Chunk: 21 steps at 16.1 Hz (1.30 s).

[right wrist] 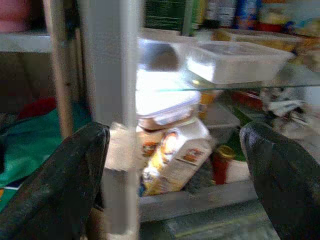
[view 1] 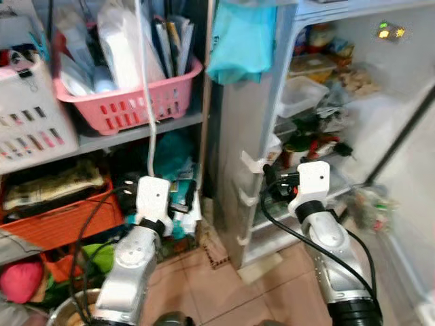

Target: Restocking fridge

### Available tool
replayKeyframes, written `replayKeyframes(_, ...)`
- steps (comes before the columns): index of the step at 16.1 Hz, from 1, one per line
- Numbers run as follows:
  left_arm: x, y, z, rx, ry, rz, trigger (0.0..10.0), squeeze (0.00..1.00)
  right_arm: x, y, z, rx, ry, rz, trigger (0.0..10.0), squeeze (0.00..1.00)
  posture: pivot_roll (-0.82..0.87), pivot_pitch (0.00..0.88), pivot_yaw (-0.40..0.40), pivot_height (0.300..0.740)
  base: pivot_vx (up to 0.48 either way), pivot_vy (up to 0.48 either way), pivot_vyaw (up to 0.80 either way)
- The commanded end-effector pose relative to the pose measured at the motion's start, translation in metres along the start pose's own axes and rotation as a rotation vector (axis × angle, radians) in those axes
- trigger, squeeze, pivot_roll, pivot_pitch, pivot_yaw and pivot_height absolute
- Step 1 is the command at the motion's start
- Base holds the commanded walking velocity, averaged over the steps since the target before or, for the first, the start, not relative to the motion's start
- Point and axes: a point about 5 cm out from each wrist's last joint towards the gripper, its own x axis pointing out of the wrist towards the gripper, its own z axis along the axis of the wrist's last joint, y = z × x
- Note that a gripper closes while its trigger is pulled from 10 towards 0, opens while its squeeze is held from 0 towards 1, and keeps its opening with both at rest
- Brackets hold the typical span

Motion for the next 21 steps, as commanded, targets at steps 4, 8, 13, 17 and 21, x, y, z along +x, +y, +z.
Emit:
replayKeyframes(4,0.0009,-0.0042,0.0032,-0.009,-0.014,-0.018,10.0,0.0,0.0037,-0.0053,0.0088,-0.019,-0.03,-0.012,10.0,0.0,0.01,0.0,0.021,0.74,0.0,-0.48,0.0)
replayKeyframes(8,0.0018,-0.0009,0.003,0.002,-0.013,0.029,10.0,0.0,0.0039,-0.0045,0.0076,-0.019,-0.024,-0.003,10.0,0.0,0.01,0.0,0.02,0.74,0.0,-0.322,0.0)
replayKeyframes(13,0.0026,-0.0007,0.0024,-0.02,-0.007,0.024,10.0,0.0,0.0051,-0.0031,0.0077,-0.018,-0.022,0.007,10.0,0.0,0.01,0.0,0.018,0.74,-0.098,0.0,0.0)
replayKeyframes(17,0.0027,-0.0009,0.0021,-0.023,-0.006,0.025,10.0,0.0,0.0053,-0.0029,0.0074,-0.021,-0.02,0.009,10.0,0.0,0.01,0.0,0.018,0.74,-0.319,0.0,0.0)
replayKeyframes(21,0.0028,-0.0008,0.0022,-0.022,-0.006,0.024,10.0,0.0,0.0059,-0.0025,0.0076,-0.024,-0.021,0.012,10.0,0.0,0.01,0.0,0.017,0.74,-0.305,0.0,0.0)
